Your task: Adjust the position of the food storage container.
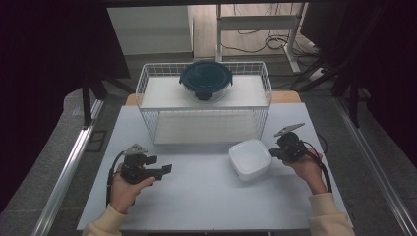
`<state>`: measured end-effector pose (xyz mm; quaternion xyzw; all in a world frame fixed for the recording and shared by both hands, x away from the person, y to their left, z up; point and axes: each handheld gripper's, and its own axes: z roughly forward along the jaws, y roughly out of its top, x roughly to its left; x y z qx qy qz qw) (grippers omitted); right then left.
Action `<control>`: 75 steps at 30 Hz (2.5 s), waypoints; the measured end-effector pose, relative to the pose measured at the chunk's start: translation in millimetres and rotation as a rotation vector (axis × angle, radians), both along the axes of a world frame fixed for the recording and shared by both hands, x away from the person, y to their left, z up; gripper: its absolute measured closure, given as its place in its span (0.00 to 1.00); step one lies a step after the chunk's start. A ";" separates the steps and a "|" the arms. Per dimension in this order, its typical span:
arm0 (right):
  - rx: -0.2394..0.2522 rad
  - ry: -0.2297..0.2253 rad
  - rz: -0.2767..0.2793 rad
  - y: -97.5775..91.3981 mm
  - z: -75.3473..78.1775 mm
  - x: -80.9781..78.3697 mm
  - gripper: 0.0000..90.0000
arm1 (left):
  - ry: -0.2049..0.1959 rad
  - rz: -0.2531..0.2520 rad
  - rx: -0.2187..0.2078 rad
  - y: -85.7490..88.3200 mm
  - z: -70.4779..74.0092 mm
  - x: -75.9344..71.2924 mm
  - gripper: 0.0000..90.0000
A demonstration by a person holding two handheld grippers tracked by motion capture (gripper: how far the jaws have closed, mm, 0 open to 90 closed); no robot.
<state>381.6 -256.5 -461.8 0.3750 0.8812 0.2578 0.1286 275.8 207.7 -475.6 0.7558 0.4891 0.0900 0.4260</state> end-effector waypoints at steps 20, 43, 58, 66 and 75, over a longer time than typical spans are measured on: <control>-0.031 0.070 0.120 45.9 -10.1 -37.7 0.99 | 0.007 -0.009 0.006 -0.9 -1.6 -0.3 0.29; 0.014 0.018 0.168 66.7 13.4 -48.0 0.99 | 0.017 -0.007 -0.010 0.6 -2.0 0.7 0.29; 0.027 -0.033 0.150 78.8 -6.9 8.5 0.99 | 0.025 0.009 -0.006 0.5 -3.8 -0.2 0.29; -0.005 -0.035 0.201 86.3 -5.4 -5.0 0.99 | 0.022 0.006 -0.011 0.3 -2.8 -1.2 0.29; -0.006 -0.014 0.234 88.8 -5.4 -21.7 0.99 | 0.022 0.011 -0.016 2.8 -2.7 -0.8 0.29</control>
